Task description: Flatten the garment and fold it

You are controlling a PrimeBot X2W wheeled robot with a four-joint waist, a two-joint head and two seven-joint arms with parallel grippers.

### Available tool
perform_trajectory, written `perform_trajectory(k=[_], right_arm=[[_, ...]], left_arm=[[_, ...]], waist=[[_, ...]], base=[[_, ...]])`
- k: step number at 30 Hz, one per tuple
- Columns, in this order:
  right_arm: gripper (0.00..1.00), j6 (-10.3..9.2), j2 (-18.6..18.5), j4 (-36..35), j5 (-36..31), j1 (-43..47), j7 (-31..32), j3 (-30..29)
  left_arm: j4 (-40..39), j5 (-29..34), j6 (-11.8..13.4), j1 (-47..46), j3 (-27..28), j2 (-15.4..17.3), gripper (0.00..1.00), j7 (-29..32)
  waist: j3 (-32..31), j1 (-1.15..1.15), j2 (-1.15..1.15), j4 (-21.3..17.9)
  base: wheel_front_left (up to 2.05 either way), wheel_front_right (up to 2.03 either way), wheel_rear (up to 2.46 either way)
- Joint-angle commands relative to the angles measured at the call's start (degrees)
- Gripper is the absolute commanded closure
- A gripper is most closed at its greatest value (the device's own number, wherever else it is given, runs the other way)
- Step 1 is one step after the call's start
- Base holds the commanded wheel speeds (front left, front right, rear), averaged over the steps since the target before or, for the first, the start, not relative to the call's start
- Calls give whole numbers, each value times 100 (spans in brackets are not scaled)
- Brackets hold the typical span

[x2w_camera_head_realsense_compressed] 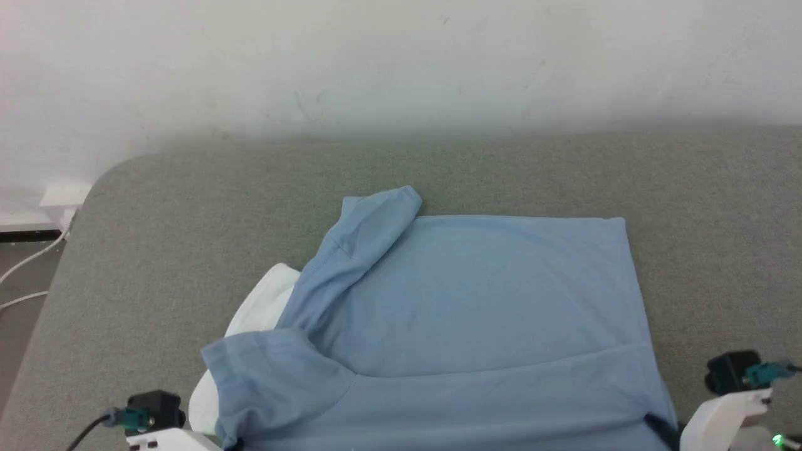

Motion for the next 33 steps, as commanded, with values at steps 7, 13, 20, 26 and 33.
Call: perform_trajectory(k=[7, 13, 20, 26, 33], right_arm=[[0, -13, 404, 159, -348, 155, -720, 36], [0, -13, 766, -333, -864, 74, -2400, -337], [0, -13, 1097, -959, -1386, -165, -3046, -487], [0, -13, 1287, -1541, -1594, -487, -3199, -369], [0, -13, 1377, -1679, -1603, -789, -3219, -218]], left_arm=[[686, -175, -171, -146, 13, -337, 0, -281], [558, 149, -192, -694, 294, -229, 0, -879], [477, 528, -303, -1885, 265, -226, 0, -1059], [1012, 820, -587, -3454, 20, -452, 0, -1011], [2204, 961, -1113, -5082, -374, -789, 0, -680]], waist=[[4, 1, 0, -46], [58, 1, 0, -61], [459, 1, 0, -214], [1110, 1, 0, -536], [1717, 1, 0, -956]], base=[[0, 0, 0], [0, 0, 0], [0, 0, 0], [0, 0, 0], [0, 0, 0]])
